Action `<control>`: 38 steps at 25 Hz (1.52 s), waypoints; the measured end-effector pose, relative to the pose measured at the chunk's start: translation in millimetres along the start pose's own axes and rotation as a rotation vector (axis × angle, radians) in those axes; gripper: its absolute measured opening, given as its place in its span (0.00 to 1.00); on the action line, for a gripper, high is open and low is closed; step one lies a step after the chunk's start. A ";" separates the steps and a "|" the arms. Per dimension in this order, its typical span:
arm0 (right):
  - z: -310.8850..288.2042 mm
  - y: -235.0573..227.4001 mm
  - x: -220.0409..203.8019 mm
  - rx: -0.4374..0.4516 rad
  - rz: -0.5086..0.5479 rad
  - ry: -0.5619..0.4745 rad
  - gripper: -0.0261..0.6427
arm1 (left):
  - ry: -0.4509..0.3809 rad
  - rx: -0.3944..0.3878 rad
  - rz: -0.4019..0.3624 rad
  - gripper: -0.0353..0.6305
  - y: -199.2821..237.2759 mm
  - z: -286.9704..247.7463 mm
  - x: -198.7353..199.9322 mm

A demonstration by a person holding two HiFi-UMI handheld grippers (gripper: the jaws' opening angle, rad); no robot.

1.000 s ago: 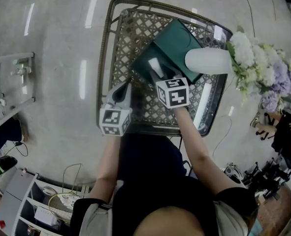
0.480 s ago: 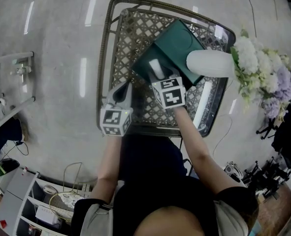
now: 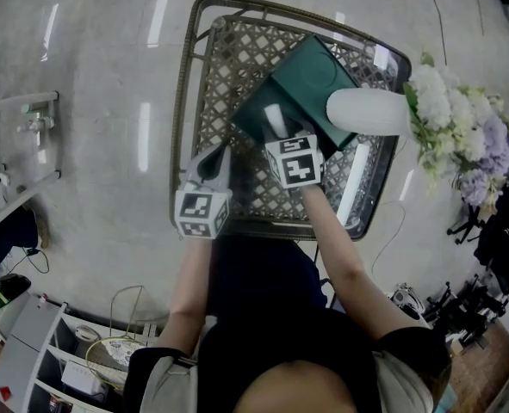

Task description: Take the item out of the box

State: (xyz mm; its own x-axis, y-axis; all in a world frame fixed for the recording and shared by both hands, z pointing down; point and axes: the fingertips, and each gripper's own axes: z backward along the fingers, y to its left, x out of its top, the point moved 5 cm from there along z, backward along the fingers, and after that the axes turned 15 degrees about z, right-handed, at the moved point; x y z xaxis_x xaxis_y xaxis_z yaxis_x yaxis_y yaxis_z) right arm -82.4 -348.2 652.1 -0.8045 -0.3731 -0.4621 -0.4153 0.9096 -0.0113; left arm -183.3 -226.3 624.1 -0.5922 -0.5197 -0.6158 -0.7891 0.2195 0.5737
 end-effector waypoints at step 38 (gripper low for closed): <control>35.1 1.3 9.4 -0.018 0.019 -0.111 0.25 | -0.041 -0.003 -0.079 0.06 -15.3 23.8 15.3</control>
State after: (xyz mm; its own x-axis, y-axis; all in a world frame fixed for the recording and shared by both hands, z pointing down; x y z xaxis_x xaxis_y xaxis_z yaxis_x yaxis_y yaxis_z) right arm -75.6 -344.1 616.6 -0.7607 -0.3322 -0.5577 -0.4088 0.9125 0.0140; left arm -184.2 -218.0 593.0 -0.5345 -0.5009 -0.6807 -0.8332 0.1771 0.5239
